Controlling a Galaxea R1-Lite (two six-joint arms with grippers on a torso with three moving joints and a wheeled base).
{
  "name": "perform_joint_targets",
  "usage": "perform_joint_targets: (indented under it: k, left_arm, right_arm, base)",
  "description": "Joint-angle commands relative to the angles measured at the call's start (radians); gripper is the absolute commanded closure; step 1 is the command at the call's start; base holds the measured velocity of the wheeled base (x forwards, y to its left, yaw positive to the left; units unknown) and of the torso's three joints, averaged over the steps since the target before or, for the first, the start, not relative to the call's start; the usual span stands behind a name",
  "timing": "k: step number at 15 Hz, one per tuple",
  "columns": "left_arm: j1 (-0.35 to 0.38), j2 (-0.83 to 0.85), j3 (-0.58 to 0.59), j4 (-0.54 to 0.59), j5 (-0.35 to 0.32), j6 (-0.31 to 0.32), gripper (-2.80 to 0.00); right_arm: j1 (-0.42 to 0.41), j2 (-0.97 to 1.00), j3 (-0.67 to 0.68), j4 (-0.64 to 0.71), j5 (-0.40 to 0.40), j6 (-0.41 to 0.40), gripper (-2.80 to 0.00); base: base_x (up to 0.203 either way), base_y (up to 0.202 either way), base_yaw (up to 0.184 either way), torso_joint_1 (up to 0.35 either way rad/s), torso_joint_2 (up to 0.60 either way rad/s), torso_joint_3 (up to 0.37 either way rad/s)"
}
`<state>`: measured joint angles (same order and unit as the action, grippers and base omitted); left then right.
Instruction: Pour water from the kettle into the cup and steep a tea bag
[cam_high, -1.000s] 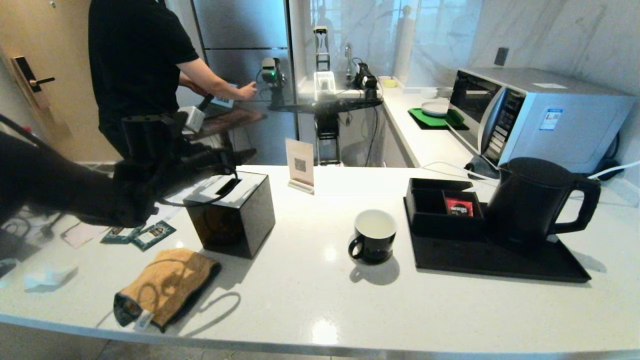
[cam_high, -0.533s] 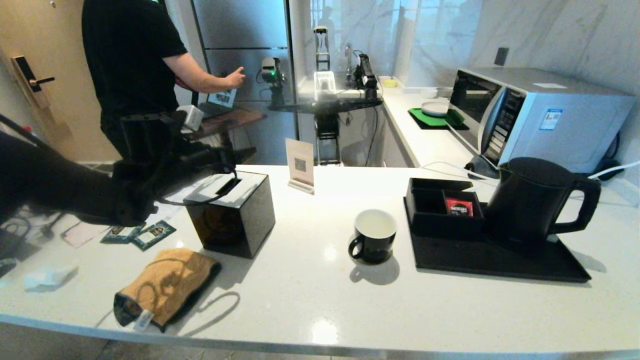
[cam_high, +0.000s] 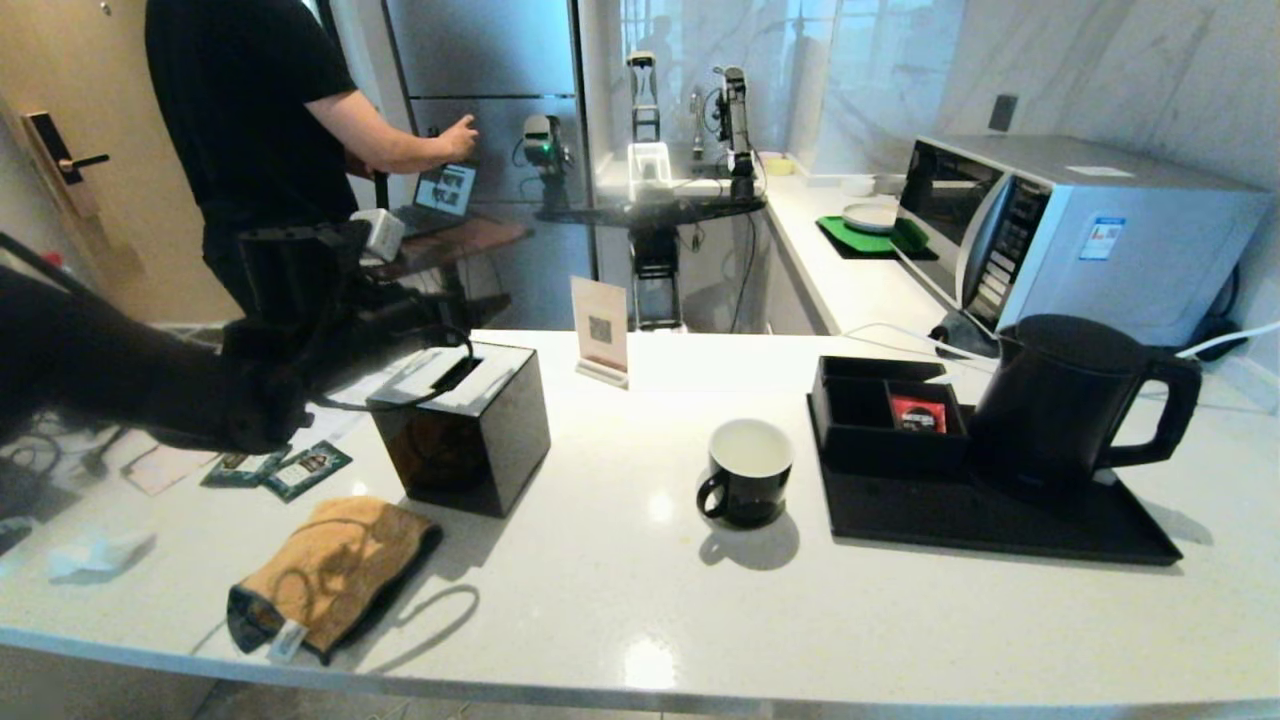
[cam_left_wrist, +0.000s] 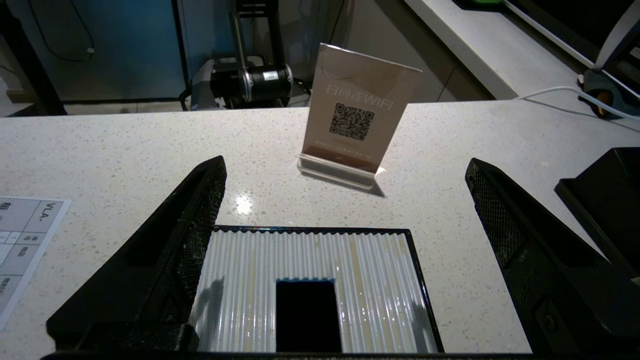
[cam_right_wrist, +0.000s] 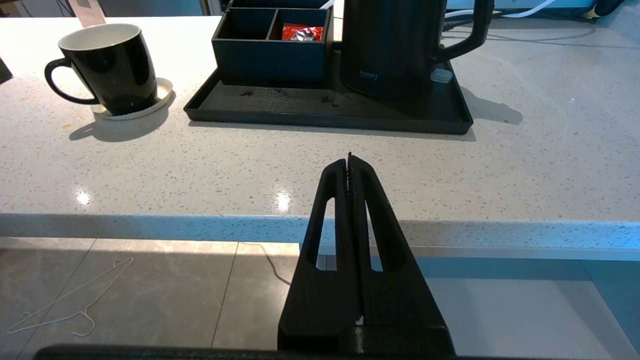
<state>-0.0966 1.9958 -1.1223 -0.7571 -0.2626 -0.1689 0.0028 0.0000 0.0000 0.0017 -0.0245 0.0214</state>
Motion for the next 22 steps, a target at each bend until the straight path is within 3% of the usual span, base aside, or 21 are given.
perform_joint_targets:
  k: [1,8,9,16,22]
  left_arm:
    - [-0.002,-0.010,-0.001,-0.004,-0.001,0.003,-2.80]
    - [-0.002,-0.048,0.001,-0.002,-0.001,0.016,-2.80]
    - [-0.002,-0.050,0.001,-0.004,-0.002,0.016,0.00]
    - [-0.002,-0.099,0.002,-0.005,0.000,0.019,0.00]
    - [-0.009,-0.253,0.113,-0.006,-0.005,0.022,0.00]
  right_arm:
    - [0.000,0.002,0.000,0.000,0.000,0.000,0.00]
    - [0.000,0.002,0.000,0.000,0.000,0.000,0.00]
    - [0.000,0.002,0.000,0.000,0.000,0.000,0.00]
    - [0.000,0.002,0.000,0.000,0.000,0.000,0.00]
    - [0.000,0.002,0.000,0.000,0.000,0.000,0.00]
  base:
    - [0.000,0.000,0.000,0.000,0.00,0.000]
    - [0.000,0.000,0.000,0.000,0.00,0.000]
    - [0.000,0.000,0.000,0.000,0.00,0.000]
    - [0.000,0.000,0.000,0.000,0.00,0.000]
    - [0.000,0.000,0.000,0.000,0.00,0.000]
